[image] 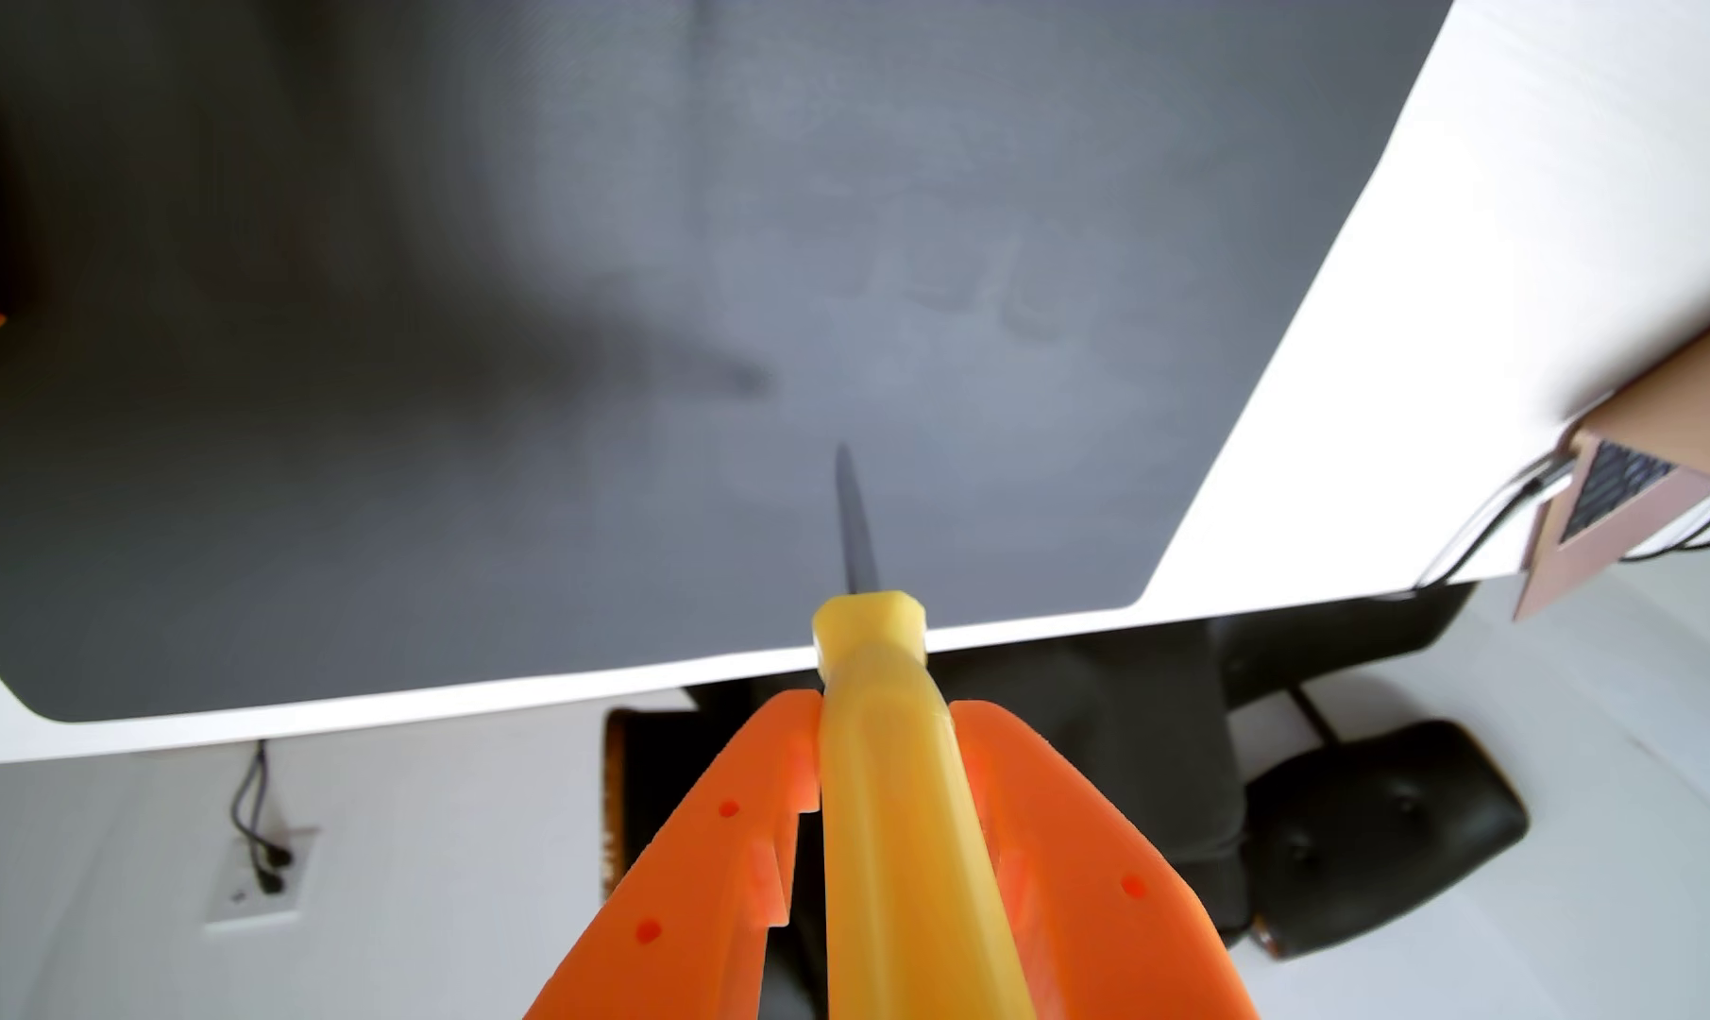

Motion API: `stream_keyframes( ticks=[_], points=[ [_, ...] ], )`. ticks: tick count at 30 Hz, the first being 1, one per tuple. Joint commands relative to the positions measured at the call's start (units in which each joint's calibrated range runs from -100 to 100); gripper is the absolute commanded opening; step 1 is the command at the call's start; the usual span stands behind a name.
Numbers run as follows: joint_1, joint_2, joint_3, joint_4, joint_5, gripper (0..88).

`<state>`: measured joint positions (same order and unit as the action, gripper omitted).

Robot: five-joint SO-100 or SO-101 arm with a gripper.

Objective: Grab the yellow screwdriver

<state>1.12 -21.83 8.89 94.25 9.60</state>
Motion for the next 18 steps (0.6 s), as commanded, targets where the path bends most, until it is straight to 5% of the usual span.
stream_keyframes(
  ticks=[1, 18],
  points=[
    [0.2, -2.8, -1.8, 0.5, 0.0, 0.7],
    [0.5, -6.6, -1.9, 1.3, -0.4, 1.1]
  ],
)
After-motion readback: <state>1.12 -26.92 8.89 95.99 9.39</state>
